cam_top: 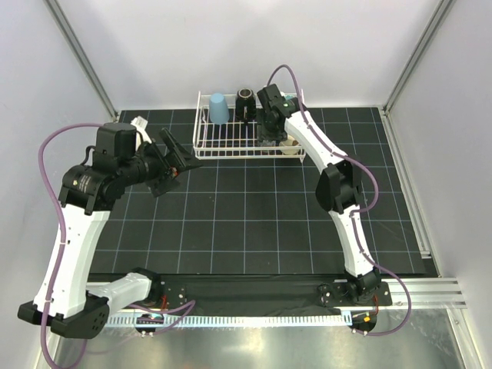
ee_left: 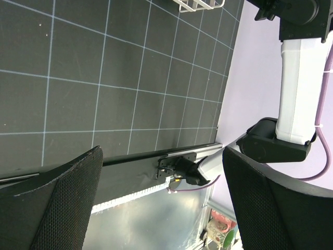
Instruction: Load the cups into the dish rack
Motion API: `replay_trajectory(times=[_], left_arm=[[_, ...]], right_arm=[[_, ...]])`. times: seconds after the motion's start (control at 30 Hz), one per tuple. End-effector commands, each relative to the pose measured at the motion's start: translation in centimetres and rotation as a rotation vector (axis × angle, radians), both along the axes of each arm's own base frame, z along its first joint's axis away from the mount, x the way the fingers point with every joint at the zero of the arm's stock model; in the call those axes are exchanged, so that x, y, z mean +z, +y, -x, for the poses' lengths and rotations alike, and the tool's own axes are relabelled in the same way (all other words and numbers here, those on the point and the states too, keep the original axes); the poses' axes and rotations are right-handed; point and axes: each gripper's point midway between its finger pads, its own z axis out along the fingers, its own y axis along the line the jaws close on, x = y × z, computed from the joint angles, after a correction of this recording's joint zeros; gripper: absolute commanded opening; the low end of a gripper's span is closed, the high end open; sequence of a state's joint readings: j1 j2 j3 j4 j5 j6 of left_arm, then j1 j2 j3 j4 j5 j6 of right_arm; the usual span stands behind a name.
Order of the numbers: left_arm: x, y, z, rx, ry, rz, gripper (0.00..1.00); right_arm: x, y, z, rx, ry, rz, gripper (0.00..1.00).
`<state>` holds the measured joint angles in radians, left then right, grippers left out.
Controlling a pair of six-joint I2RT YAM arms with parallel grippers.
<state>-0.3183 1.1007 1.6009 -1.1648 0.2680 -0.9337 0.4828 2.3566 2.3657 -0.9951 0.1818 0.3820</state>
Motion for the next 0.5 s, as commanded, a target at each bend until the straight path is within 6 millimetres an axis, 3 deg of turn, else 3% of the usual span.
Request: replay_trajectory(times=[0.0, 0.17, 0.47], left_arm=[[0.8, 0.2, -0.1, -0.006, -0.038, -0.011, 0.92], [0.4, 0.1, -0.3, -0.007, -0.021, -0.013, 0.92], [0.1, 0.0, -0.5, -0.005, -0.011, -0.012, 0.92]], right_arm=[[1.6, -0.1, -0.9, 0.007, -0.056, 0.013, 0.05], [0.7, 0.2, -1.1, 0.018, -0.048, 0.021, 0.08], [-0.6, 0.1, -1.2, 0.028, -0.033, 0.047, 0.21]])
